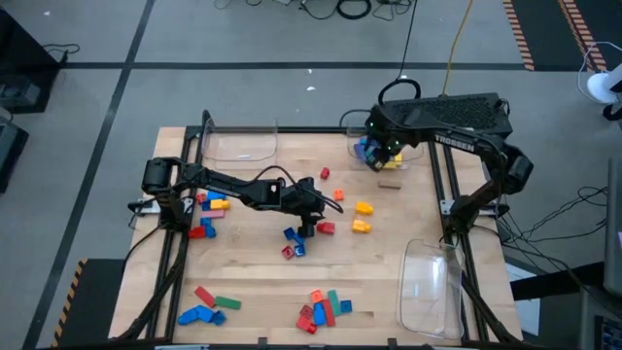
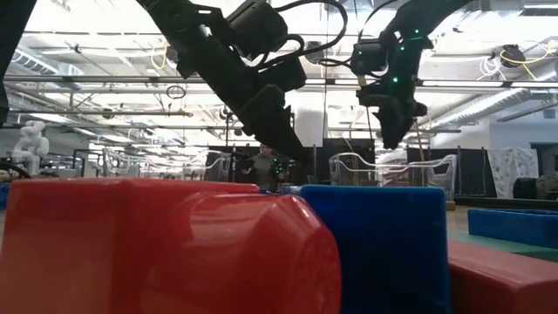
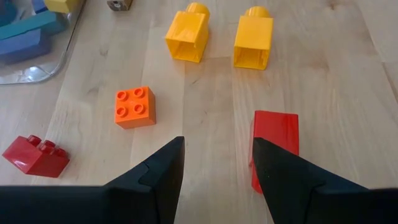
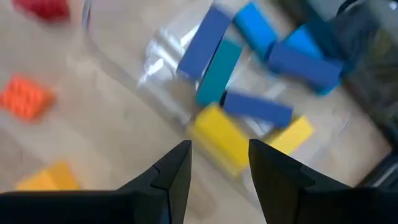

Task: Sort blocks by size
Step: Put the brown block into the top right transparent bin

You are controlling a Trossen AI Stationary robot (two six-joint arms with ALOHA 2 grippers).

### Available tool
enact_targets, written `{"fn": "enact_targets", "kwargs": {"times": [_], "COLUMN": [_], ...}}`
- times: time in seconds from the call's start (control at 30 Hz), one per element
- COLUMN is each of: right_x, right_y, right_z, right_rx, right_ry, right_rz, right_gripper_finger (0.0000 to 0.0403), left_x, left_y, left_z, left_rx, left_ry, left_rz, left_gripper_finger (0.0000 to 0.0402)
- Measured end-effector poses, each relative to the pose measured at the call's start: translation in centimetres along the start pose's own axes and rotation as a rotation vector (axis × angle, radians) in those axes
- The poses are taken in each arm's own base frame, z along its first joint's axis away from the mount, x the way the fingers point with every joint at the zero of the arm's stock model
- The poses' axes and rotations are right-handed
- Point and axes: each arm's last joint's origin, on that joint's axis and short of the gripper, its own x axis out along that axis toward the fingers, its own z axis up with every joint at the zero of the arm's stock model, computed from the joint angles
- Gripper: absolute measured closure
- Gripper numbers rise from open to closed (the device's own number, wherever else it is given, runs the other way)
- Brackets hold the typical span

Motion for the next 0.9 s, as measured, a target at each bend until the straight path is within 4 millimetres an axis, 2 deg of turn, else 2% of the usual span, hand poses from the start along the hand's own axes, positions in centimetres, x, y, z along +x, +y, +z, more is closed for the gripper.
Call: {"fn": "enact_targets", "kwargs": {"times": [0.13,0.33,0.47,0.63,0.8,0.9], "right_x": [-0.2,-0.7,-0.5,1.1,3.2,4.3], "right_y": [1.5,4.5,5.9,6.4,5.7,5.3], "right_z": [-1.1,-2.0,-2.8,-4.5,-5.8,-6.2], "right_rx": [-0.069,-0.18,-0.184,-0.107,0.024,0.1], "right_ry": [0.085,0.091,0.096,0.16,0.167,0.155], "right_rz": [0.0,0.02,0.016,-0.017,-0.135,-0.14], "right_gripper_finger": [0.0265,0.0266,0.0266,0.0266,0.0266,0.0266], "left_x": [0.0,0.0,0.0,0.0,0.0,0.0], "left_y": [0.0,0.0,0.0,0.0,0.0,0.0], "left_z": [0.0,0.0,0.0,0.0,0.1,0.1], "left_rx": [0.0,0.0,-0.001,-0.001,-0.001,-0.002], "left_ry": [-0.001,-0.001,-0.002,-0.002,-0.006,-0.013], "left_rz": [0.0,0.0,0.0,0.0,0.001,0.002], "left_gripper_finger": [0.021,0.021,0.021,0.021,0.021,0.021]}}
